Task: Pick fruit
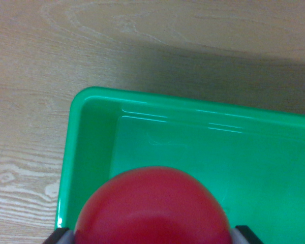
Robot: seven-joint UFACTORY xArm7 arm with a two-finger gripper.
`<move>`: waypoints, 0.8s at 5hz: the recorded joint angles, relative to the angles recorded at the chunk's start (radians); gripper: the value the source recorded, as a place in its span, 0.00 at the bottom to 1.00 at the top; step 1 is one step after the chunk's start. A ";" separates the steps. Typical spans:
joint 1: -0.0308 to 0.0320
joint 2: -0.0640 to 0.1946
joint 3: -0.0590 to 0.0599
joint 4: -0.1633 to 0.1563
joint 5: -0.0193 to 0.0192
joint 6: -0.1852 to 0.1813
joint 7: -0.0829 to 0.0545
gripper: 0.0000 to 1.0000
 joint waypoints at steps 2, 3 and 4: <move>-0.0003 -0.008 0.001 0.022 0.0016 0.030 -0.001 1.00; -0.0003 -0.008 0.001 0.022 0.0016 0.030 -0.001 1.00; -0.0005 -0.014 0.001 0.040 0.0029 0.054 -0.001 1.00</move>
